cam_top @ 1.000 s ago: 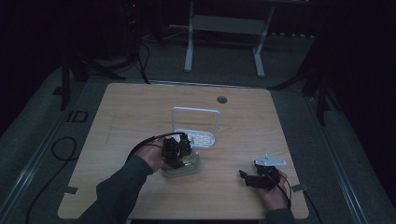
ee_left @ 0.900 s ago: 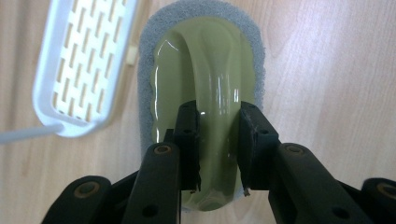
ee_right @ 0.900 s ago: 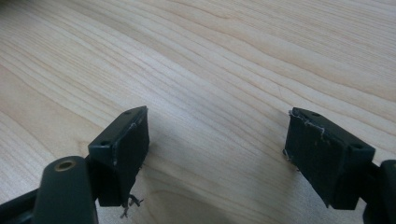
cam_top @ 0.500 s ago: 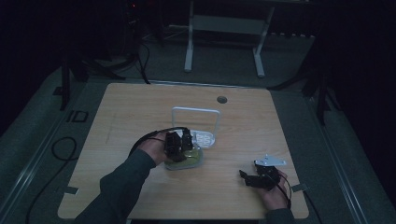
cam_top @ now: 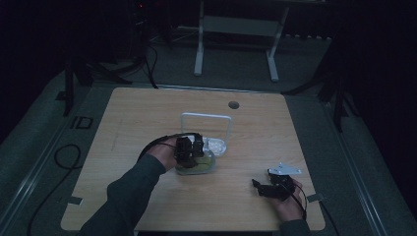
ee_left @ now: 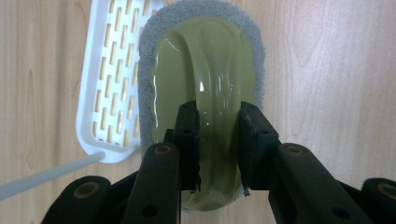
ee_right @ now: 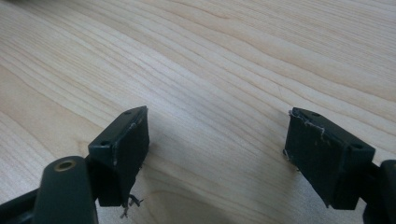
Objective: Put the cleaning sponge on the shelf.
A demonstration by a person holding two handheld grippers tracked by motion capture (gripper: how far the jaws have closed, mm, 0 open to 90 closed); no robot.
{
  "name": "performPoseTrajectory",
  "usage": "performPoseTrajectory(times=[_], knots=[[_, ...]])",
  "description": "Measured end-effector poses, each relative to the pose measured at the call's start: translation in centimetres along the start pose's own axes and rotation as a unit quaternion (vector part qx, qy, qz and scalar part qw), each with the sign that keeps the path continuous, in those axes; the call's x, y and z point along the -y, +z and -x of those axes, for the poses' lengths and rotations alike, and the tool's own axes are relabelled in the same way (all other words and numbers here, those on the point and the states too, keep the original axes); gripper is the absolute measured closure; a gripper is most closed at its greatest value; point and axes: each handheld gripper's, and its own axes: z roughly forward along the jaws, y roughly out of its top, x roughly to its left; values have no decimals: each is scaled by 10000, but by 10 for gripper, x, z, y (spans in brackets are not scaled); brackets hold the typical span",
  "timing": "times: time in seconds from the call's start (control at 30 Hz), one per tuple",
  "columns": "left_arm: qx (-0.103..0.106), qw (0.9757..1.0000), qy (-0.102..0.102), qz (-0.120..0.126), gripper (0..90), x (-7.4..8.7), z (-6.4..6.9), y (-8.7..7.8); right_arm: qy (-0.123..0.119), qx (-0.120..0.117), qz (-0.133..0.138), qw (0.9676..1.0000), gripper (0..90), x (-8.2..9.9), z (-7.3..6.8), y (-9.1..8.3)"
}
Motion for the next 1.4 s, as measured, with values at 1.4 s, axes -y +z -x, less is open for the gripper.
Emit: performPoseTrajectory(times=[1.4], knots=[[-37,9981,562,-253,719,-21,-31,14,-2,1,-3,10000,214,0,0,0]])
